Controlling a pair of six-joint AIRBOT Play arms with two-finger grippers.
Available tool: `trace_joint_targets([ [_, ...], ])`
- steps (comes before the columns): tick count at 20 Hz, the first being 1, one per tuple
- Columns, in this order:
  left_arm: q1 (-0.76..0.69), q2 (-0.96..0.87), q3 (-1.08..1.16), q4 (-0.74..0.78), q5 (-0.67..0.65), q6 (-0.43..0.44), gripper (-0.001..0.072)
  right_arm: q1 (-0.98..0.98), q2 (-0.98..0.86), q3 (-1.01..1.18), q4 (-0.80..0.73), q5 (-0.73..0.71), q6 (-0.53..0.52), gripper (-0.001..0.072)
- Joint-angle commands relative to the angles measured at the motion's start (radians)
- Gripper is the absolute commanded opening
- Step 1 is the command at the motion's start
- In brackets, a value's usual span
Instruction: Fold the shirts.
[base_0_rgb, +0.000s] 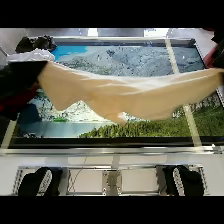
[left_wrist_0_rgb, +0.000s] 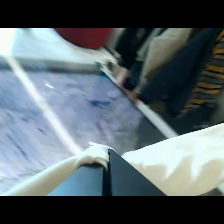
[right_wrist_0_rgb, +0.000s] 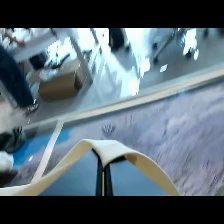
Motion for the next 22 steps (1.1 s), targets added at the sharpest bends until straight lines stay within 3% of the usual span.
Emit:
trace_joint_targets([
  [1,0.001,0.114,0.201,0.355,0.009,-0.198,0.0011,0.000,0.026,0.254,-0.222,-0.019,0.043,0.0038],
  [4,0.001,0.102,0.201,0.379,-0.134,-0.249,0.0011,0.001,-0.046,0.244,-0.141,0.080,0.003,0.0038],
  [7,0.001,0.045,0.063,0.454,-0.212,-0.280,0.0011,0.001,-0.174,0.121,0.009,0.147,-0.081,0.0038],
  [9,0.000,-0.008,-0.097,0.505,-0.129,-0.278,0.0011,0.001,-0.267,0.009,0.059,0.125,-0.122,0.0038],
  [11,-0.007,-0.091,-0.249,0.495,0.066,-0.235,0.0011,0.003,-0.363,-0.091,0.113,0.037,-0.164,0.0038],
  [15,-0.108,-0.319,-0.256,0.390,0.388,-0.141,0.0011,0.012,-0.556,-0.153,0.283,-0.177,-0.285,0.0038],
  [18,-0.196,-0.430,-0.096,0.379,0.474,-0.106,0.0011,0.058,-0.588,-0.148,0.311,-0.320,-0.308,0.0037],
  [22,-0.237,-0.451,0.170,0.464,0.448,-0.106,0.0011,0.067,-0.574,-0.014,0.241,-0.254,-0.311,0.0037],
])
